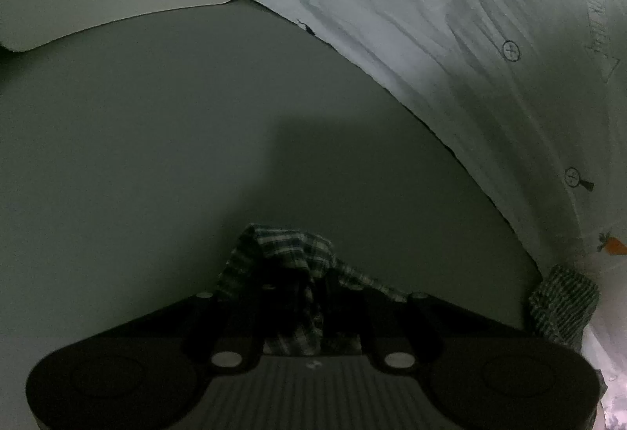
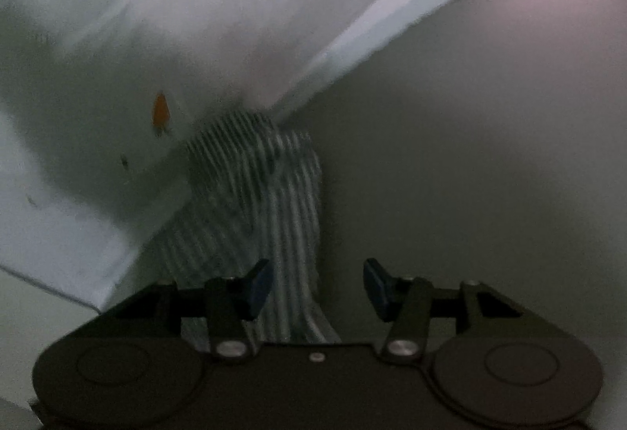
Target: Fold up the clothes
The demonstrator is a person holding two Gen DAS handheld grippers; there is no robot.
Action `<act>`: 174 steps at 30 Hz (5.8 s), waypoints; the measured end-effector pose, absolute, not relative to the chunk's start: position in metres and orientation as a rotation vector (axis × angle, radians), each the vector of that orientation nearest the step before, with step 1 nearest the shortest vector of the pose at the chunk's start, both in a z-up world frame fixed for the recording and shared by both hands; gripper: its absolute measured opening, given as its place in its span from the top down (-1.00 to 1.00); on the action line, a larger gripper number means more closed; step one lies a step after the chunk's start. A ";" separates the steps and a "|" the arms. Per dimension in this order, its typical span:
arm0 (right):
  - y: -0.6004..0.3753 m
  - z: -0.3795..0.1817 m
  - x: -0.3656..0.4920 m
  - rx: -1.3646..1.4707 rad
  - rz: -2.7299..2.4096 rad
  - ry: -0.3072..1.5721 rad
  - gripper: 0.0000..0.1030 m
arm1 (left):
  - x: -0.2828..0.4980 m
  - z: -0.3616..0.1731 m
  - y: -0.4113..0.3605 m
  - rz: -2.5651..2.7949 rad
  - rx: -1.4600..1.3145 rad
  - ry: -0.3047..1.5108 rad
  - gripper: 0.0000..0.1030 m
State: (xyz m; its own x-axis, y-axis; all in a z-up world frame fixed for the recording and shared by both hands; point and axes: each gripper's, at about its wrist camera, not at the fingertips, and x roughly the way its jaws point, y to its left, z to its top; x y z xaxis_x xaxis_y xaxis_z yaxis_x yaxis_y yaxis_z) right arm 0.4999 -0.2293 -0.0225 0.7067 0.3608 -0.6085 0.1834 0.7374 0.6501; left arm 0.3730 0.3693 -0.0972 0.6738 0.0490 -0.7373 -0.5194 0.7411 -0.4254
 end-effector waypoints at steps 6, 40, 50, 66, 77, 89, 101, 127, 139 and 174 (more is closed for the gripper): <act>-0.213 -0.032 0.559 0.741 0.137 0.811 -0.19 | 0.384 -0.092 0.364 0.351 -0.663 0.774 0.75; -0.257 -0.031 0.424 1.024 0.007 0.739 0.37 | 0.376 -0.009 0.221 -0.322 -0.547 0.782 0.80; -0.242 -0.024 0.378 1.071 0.071 0.780 0.37 | 0.361 -0.082 0.127 -0.396 -0.356 1.149 0.05; -0.135 -0.044 0.493 1.154 0.481 0.935 0.36 | 0.382 -0.075 0.235 -0.070 -0.563 1.142 -0.49; -0.033 -0.033 0.543 0.679 0.640 1.103 0.33 | 0.411 -0.090 0.254 -0.070 -0.688 1.133 -0.91; -0.087 0.023 0.428 0.821 0.556 0.870 0.92 | 0.368 -0.033 0.273 0.021 -0.569 0.989 -0.89; -0.198 -0.018 0.248 1.273 0.215 0.844 0.92 | 0.299 -0.029 0.236 -0.146 -0.532 1.019 -0.89; -0.209 -0.074 0.144 1.536 -0.108 0.973 0.78 | 0.235 -0.055 0.208 -0.299 -0.322 1.162 -0.91; -0.209 -0.029 0.174 1.148 -0.086 0.901 0.21 | 0.235 -0.051 0.211 -0.281 -0.332 1.152 -0.91; -0.209 -0.027 0.567 0.762 0.149 0.823 0.40 | 0.587 -0.076 0.138 -0.442 -0.478 1.031 0.42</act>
